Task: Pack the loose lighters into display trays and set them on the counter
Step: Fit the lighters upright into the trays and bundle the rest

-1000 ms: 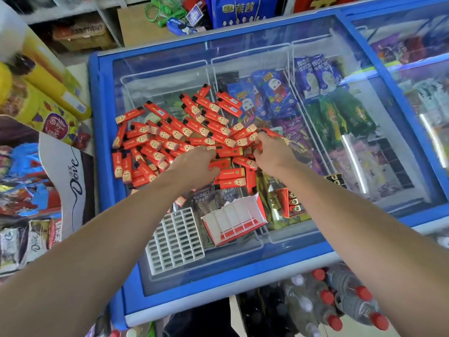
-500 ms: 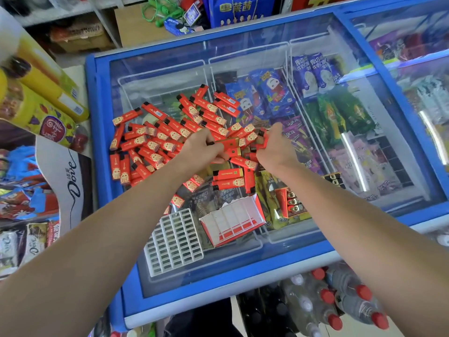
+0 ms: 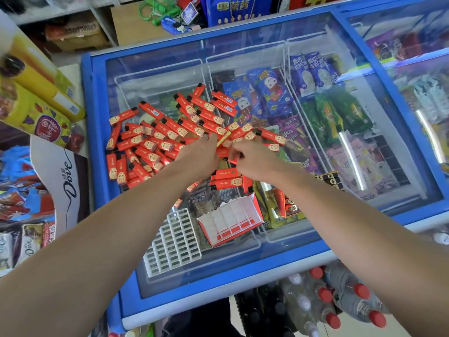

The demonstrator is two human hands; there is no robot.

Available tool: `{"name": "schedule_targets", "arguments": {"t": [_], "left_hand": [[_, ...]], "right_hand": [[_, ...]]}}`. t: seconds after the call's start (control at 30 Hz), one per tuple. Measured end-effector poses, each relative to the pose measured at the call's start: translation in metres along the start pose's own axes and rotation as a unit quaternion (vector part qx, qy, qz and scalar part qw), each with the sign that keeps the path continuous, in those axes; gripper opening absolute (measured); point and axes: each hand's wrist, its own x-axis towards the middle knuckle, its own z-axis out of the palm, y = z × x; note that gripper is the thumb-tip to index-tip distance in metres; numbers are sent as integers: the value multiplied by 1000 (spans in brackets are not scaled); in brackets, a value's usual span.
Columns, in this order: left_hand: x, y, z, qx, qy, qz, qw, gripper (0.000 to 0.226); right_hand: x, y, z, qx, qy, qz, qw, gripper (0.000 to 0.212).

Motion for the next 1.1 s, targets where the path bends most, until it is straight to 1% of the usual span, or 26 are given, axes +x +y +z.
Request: {"name": "schedule_targets", "arguments": {"t": [0.1, 0.2, 0.3, 0.37, 0.5, 0.67, 0.87, 0.93, 1.1], "left_hand": [[4, 1, 3, 8, 1, -9, 1000, 32], [7, 2, 7, 13, -1, -22, 1000, 35], [8, 1, 13, 18, -11, -34, 999, 41], [8, -1, 16, 21, -10, -33, 999, 41], [7, -2, 18, 26, -15, -26, 999, 38], [9, -3, 18, 42, -8, -9, 999, 47], [10, -2, 21, 72, -21, 10, 997, 44], [7, -4, 19, 50, -19, 18, 998, 38], [-6, -10, 14, -64, -21, 15, 998, 26]], "right_hand": [[1, 3, 9, -120, -35, -40, 991, 39], [3, 7, 22, -234, -23, -77, 969, 36], [4, 10, 31, -282, -7, -76, 956, 35], [4, 11, 34, -304, -9, -79, 949, 36], [8, 9, 33, -314, -3, -83, 946, 36], [12, 10, 33, -314, -4, -72, 947, 33], [13, 11, 34, -317, -2, -83, 945, 32], [12, 11, 35, -322, 0, -80, 943, 30], [13, 7, 35, -329, 0, -67, 942, 33]]}}
